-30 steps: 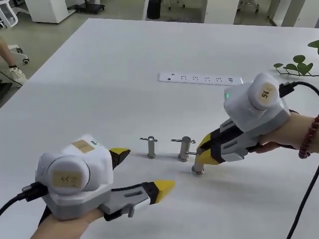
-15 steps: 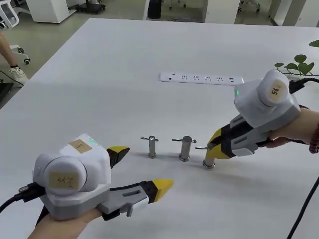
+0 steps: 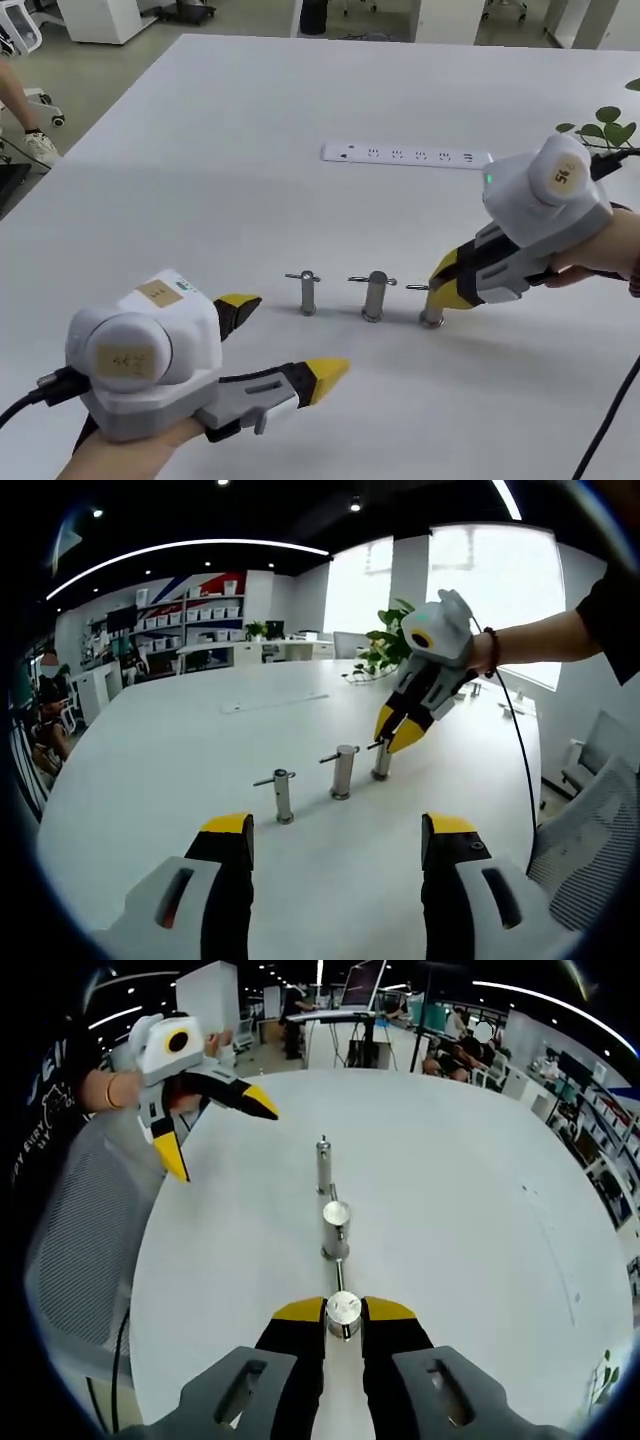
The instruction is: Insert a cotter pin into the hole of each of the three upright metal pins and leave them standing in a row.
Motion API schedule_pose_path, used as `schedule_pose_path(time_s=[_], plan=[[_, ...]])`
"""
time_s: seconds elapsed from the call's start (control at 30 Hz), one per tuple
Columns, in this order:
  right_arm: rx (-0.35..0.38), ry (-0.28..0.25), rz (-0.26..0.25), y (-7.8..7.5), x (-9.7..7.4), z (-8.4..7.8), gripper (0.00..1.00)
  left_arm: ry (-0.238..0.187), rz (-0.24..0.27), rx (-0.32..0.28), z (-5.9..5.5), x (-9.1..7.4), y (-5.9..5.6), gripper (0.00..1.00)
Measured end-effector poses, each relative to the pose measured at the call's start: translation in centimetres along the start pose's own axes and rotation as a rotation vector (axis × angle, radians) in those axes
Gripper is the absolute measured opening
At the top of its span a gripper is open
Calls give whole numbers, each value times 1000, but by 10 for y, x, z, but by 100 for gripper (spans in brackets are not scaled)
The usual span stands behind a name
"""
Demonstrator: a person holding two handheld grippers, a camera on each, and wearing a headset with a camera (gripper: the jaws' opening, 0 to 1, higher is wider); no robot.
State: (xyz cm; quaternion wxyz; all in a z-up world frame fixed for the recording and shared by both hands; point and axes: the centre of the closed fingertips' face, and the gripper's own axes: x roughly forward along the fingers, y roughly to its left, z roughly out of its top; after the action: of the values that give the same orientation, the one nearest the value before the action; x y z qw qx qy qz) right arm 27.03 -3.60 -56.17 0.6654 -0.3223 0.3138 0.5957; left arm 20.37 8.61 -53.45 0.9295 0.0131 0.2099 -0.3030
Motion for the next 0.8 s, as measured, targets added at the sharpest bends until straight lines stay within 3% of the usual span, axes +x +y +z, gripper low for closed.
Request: schedule_pose_path(time_s=[0.63,0.8], plan=[[-10,7,36,-8,-2,-10,9,14,-2,-3,-4,0,-2,66],[-42,49,37,-7,2,-17,9,10,1,-6,-3,0,0,66]])
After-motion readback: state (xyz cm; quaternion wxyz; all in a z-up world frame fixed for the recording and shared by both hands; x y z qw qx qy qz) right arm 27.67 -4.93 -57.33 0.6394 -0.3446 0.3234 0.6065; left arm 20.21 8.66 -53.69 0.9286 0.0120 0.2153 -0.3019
